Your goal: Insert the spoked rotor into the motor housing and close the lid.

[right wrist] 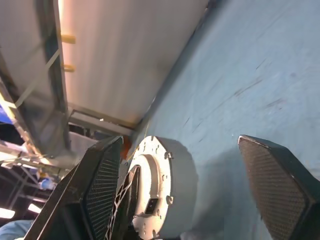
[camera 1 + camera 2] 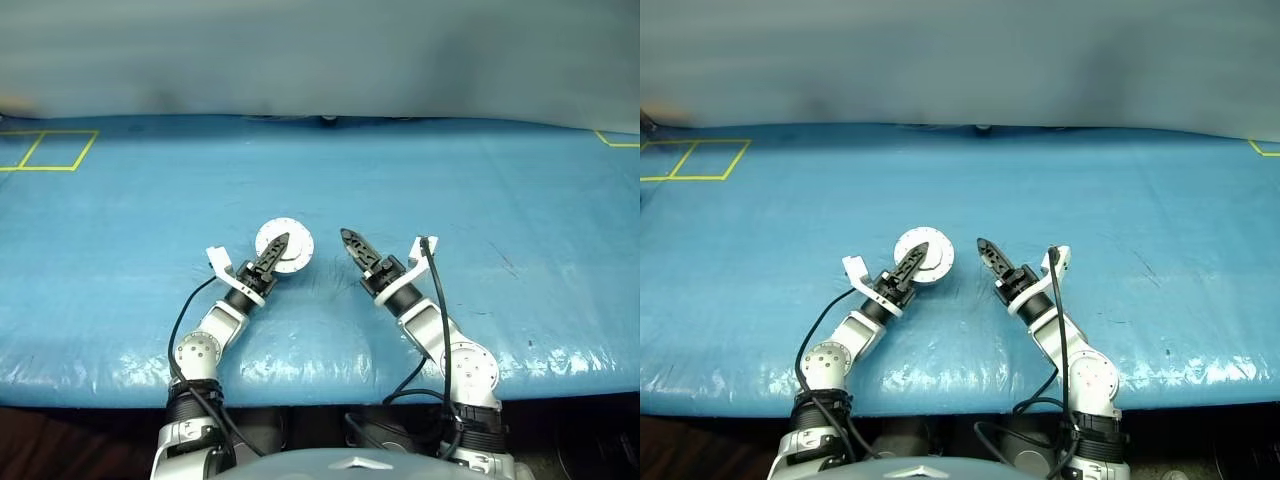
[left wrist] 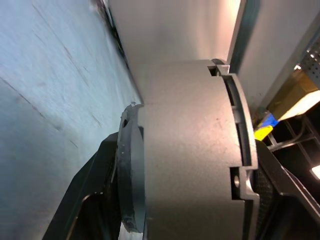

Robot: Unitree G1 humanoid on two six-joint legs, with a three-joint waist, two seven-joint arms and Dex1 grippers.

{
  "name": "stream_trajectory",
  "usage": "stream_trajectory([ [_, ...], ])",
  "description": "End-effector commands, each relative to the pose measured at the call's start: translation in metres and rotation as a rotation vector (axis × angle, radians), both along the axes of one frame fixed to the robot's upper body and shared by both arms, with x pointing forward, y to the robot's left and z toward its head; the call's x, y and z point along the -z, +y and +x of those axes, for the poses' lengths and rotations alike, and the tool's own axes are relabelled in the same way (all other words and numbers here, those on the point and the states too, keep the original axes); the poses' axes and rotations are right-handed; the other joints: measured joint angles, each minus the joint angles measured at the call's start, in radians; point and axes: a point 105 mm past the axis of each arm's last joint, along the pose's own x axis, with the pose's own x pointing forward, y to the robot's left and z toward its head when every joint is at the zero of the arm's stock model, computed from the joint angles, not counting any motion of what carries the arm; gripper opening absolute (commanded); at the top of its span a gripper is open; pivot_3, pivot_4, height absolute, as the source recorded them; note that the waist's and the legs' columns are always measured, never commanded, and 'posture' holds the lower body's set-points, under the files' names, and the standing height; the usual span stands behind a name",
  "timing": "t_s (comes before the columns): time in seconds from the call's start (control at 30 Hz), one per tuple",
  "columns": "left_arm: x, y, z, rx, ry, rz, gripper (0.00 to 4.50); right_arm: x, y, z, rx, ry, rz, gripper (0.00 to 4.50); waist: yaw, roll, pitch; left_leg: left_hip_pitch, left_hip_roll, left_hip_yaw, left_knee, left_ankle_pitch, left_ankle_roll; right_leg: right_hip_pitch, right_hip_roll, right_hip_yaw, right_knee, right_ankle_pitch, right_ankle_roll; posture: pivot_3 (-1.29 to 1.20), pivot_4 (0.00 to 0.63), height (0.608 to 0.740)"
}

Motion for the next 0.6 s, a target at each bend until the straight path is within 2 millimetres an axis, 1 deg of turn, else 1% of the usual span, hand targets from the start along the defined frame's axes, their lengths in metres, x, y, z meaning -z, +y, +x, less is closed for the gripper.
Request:
stream_trajectory([
  [0.03, -0.021, 0.007, 0.02, -0.164, -0.049, -0.037, 2.76, -0.008, 0.0, 0.0, 0.006, -0.039, -0.009, 3.86, 0.0, 0.0, 0.0, 0.0, 0.0, 0.0, 0.001, 0.0, 0.0, 0.0, 0.0, 0.0, 0.0, 0.0, 0.0, 0.0, 0.15, 0.74],
  [0.07, -0.021, 0.01, 0.023, -0.187, -0.051, -0.027, 2.76, -0.007, 0.0, -0.001, 0.005, -0.038, -0.011, 3.86, 0.0, 0.0, 0.0, 0.0, 0.0, 0.0, 0.001, 0.0, 0.0, 0.0, 0.0, 0.0, 0.0, 0.001, 0.0, 0.0, 0.15, 0.74],
  [0.2, -0.014, 0.028, 0.04, -0.304, -0.005, 0.032, 2.76, -0.005, 0.0, -0.003, 0.01, -0.034, -0.016, 3.86, 0.0, -0.001, 0.0, -0.001, 0.0, 0.001, 0.004, 0.001, -0.002, 0.001, 0.0, 0.0, 0.0, 0.001, 0.001, 0.0, 0.15, 0.74],
  [0.3, -0.011, 0.029, 0.048, -0.332, 0.011, 0.066, 2.76, -0.004, 0.0, -0.003, 0.014, -0.034, -0.019, 3.86, 0.0, -0.001, 0.0, -0.001, 0.0, 0.001, 0.007, 0.001, -0.001, 0.001, 0.0, 0.001, 0.0, 0.002, 0.002, 0.0, 0.15, 0.74],
  [0.37, -0.009, 0.029, 0.054, -0.351, 0.017, 0.094, 2.76, -0.002, -0.002, -0.003, 0.018, -0.039, -0.054, 3.86, 0.001, -0.001, 0.0, -0.002, 0.0, 0.001, 0.009, 0.0, 0.0, 0.002, 0.001, 0.0, 0.0, 0.002, 0.003, 0.0, 0.15, 0.74],
  [0.43, -0.005, 0.034, 0.058, -0.392, 0.036, 0.1, 2.76, -0.003, -0.01, 0.0, 0.046, -0.048, -0.063, 3.86, 0.001, -0.001, 0.0, -0.002, 0.0, 0.001, 0.012, -0.001, 0.001, 0.003, 0.001, 0.0, 0.0, 0.003, 0.004, 0.0, 0.15, 0.74],
  [0.5, -0.003, 0.036, 0.061, -0.407, 0.043, 0.104, 2.76, -0.004, -0.014, 0.001, 0.059, -0.055, -0.066, 3.86, 0.0, -0.001, 0.0, -0.002, 0.0, 0.002, 0.013, -0.002, 0.004, 0.003, 0.001, 0.001, 0.0, 0.004, 0.006, 0.0, 0.15, 0.74],
  [0.6, -0.001, 0.038, 0.063, -0.432, 0.047, 0.126, 2.76, -0.003, -0.014, 0.0, 0.053, -0.053, -0.073, 3.86, -0.001, -0.001, 0.0, -0.001, -0.001, 0.003, 0.013, -0.002, 0.005, 0.004, 0.001, 0.002, 0.0, 0.005, 0.006, 0.0, 0.15, 0.74],
])
